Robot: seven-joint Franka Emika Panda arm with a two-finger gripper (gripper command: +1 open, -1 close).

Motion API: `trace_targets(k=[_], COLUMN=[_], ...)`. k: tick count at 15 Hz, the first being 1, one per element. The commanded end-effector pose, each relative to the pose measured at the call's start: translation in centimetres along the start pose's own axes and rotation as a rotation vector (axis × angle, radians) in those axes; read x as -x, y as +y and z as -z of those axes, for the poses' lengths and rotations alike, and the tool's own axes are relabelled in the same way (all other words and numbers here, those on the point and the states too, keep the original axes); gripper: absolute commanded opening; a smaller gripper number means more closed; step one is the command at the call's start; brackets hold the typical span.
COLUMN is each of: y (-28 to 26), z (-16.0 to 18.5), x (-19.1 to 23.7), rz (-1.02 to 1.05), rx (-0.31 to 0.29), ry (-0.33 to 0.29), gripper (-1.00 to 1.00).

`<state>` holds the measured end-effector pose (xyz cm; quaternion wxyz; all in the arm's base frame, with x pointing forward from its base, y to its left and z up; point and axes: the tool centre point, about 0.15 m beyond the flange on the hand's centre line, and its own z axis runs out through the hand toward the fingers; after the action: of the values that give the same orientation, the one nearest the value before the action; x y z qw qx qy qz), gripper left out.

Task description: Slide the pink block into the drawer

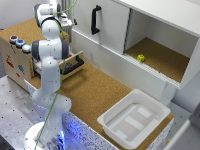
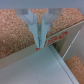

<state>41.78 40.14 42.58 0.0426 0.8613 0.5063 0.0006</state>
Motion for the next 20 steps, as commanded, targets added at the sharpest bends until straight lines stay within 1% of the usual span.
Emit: trace_targets(k=[1,5,8,16,20], y=[0.2,-0.1,-0.3,-0.7,-0.4], z=[0.4,1.6,1.5,0.9,1.1], x=[2.6,5.0,7.1,12.1,14.4], rz=[-0.047,-0.031,-0.088,-0.138,-0.122], rx=[-0.008,0.009,-0.013,-0.055,-0.053], ry=[0.102,0.153,0.198,0.233,0.264], gripper=[1.00,1.00,1.00,1.00,1.00])
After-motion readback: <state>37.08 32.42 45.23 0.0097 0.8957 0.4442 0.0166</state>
